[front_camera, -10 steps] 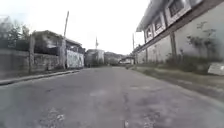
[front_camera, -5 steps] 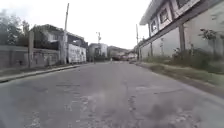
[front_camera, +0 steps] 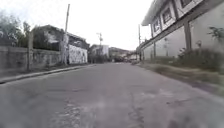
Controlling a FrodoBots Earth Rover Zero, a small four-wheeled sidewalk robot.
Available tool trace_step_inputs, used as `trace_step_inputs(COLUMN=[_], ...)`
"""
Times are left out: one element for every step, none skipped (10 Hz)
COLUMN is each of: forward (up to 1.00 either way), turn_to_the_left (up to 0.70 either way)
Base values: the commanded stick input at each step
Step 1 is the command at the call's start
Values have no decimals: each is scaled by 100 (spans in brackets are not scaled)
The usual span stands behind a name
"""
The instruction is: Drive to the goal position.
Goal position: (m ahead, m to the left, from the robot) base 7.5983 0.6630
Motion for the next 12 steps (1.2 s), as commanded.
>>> trace_step_inputs(forward=[66, 66, 66, 66, 66, 66, 67, 67, 67, 67, 67, 67], turn_to_the_left=[-22, -1, 1, 1, 1, 1, 1, 1, 1, 1, 1, 1])
